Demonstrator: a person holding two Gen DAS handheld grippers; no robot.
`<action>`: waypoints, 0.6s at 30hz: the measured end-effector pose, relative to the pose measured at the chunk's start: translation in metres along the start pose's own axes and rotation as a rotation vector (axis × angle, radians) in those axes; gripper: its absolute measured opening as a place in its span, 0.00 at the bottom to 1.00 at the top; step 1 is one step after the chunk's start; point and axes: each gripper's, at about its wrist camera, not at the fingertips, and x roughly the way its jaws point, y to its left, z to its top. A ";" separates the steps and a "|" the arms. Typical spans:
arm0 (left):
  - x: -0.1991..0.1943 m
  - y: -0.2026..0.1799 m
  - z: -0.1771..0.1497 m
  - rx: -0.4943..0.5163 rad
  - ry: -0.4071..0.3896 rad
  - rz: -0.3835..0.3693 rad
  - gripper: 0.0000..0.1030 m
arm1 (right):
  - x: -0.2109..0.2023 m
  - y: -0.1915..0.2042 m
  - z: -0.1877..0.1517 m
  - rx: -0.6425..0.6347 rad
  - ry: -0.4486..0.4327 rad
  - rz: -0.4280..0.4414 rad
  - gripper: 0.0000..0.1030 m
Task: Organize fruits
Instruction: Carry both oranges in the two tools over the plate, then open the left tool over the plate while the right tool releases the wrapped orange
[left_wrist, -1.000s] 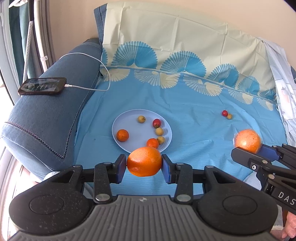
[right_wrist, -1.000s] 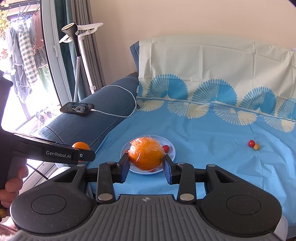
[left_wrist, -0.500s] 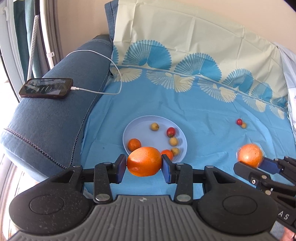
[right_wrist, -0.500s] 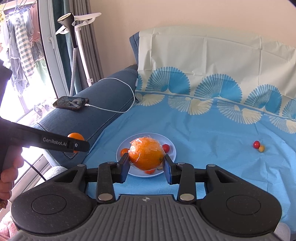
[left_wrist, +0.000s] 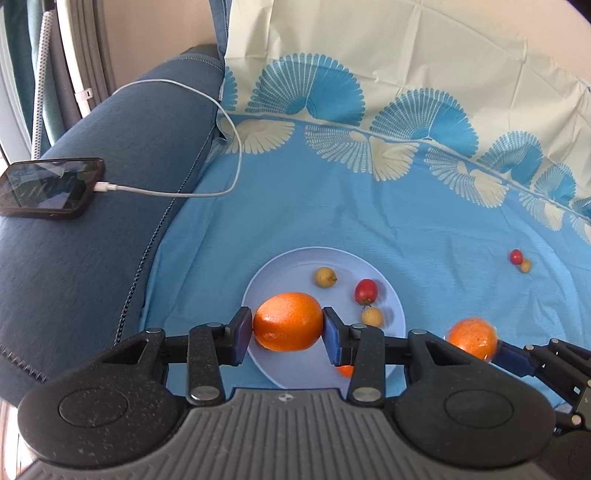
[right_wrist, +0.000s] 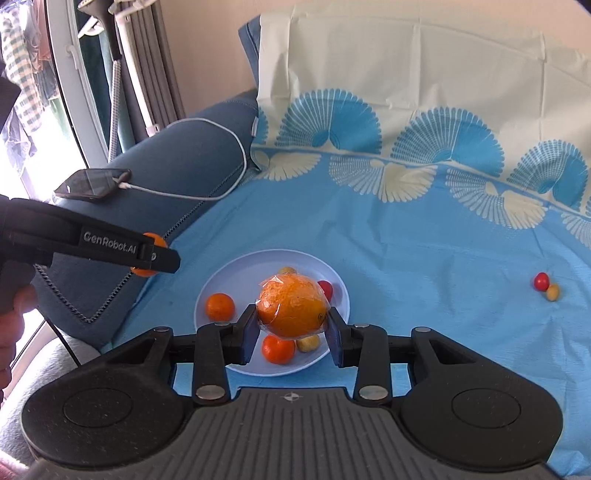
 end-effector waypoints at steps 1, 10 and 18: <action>0.008 -0.001 0.003 0.004 0.010 0.009 0.44 | 0.008 -0.001 0.001 -0.007 0.008 0.000 0.38; 0.073 0.000 0.022 0.023 0.059 0.044 0.44 | 0.078 -0.002 0.004 -0.048 0.092 0.014 0.38; 0.111 -0.004 0.024 0.088 0.096 0.093 0.45 | 0.114 0.000 0.003 -0.078 0.143 0.017 0.39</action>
